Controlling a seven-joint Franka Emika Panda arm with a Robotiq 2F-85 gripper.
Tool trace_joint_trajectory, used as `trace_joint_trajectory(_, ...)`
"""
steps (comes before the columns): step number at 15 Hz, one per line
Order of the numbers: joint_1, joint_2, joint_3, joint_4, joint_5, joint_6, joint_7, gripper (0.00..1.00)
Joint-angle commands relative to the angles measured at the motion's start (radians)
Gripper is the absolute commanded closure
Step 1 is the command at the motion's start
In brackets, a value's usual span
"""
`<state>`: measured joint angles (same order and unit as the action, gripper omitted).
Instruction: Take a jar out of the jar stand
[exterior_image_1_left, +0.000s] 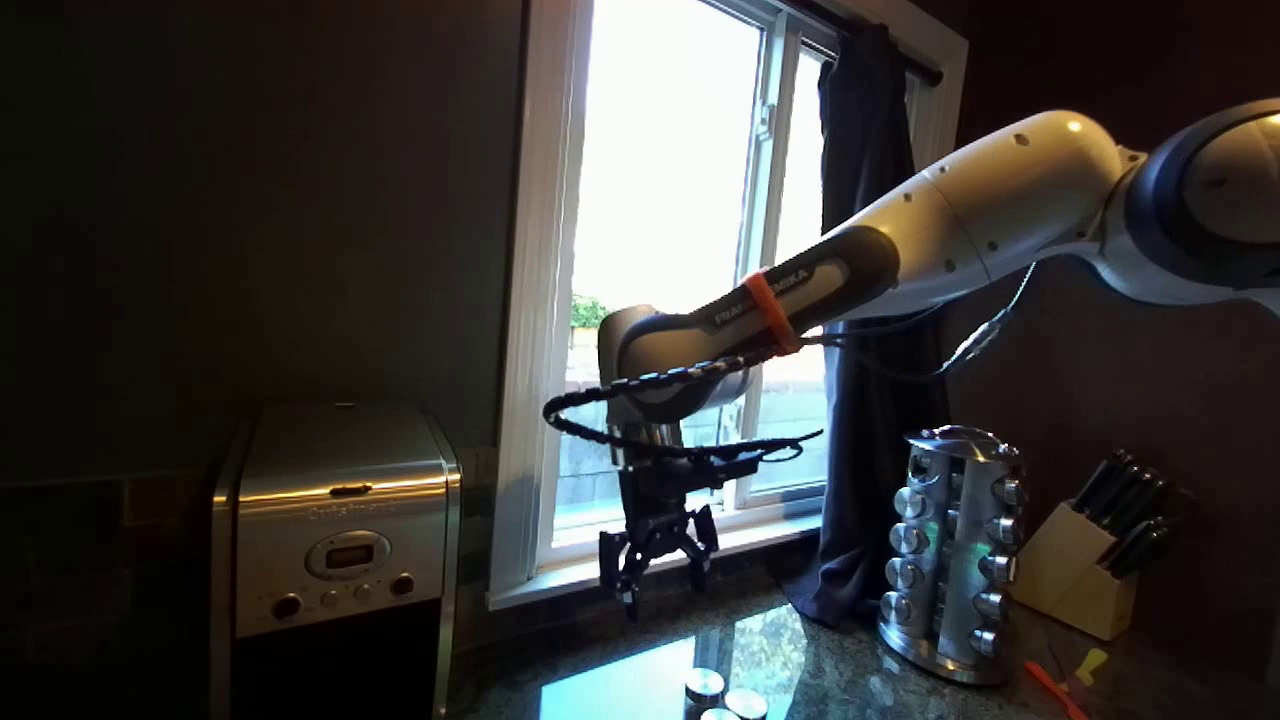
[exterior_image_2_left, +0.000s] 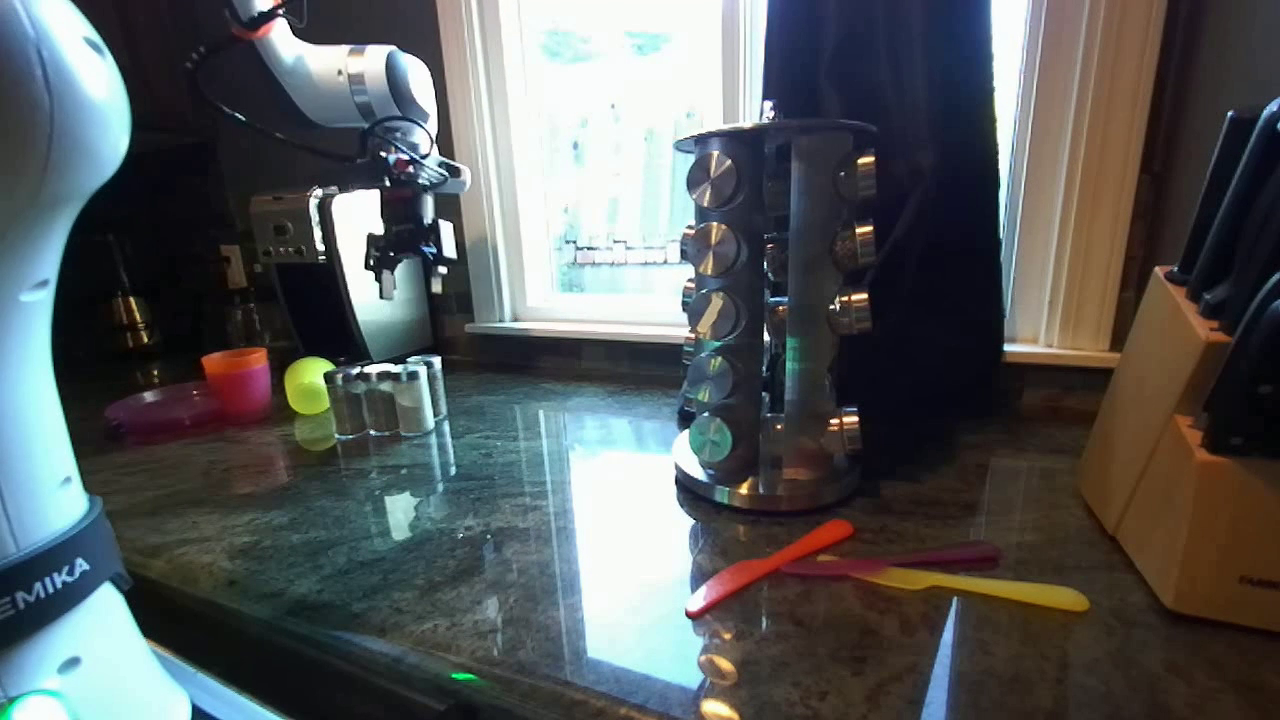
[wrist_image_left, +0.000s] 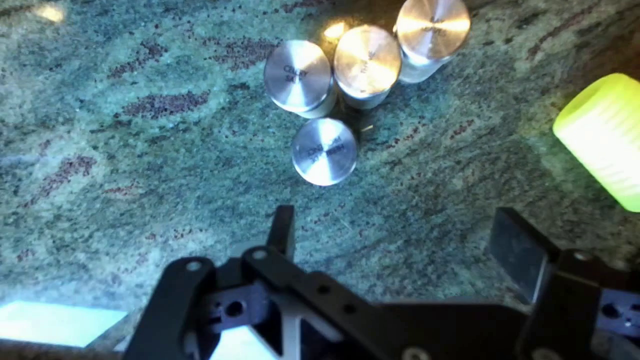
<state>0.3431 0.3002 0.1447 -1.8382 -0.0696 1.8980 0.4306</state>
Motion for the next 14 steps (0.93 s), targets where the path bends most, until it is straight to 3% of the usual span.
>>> trace_joint_trajectory(1, -0.012, -0.186, 0.029, -0.107, 0.000, -0.015, -0.018, 0.00)
trace_joint_trajectory(8, -0.065, -0.490, 0.053, -0.259, 0.074, -0.046, -0.194, 0.00)
trace_joint_trajectory(9, -0.064, -0.388, 0.071, -0.172, 0.041, -0.045, -0.131, 0.00)
trace_joint_trajectory(14, -0.082, -0.475, 0.070, -0.232, 0.058, -0.047, -0.179, 0.00)
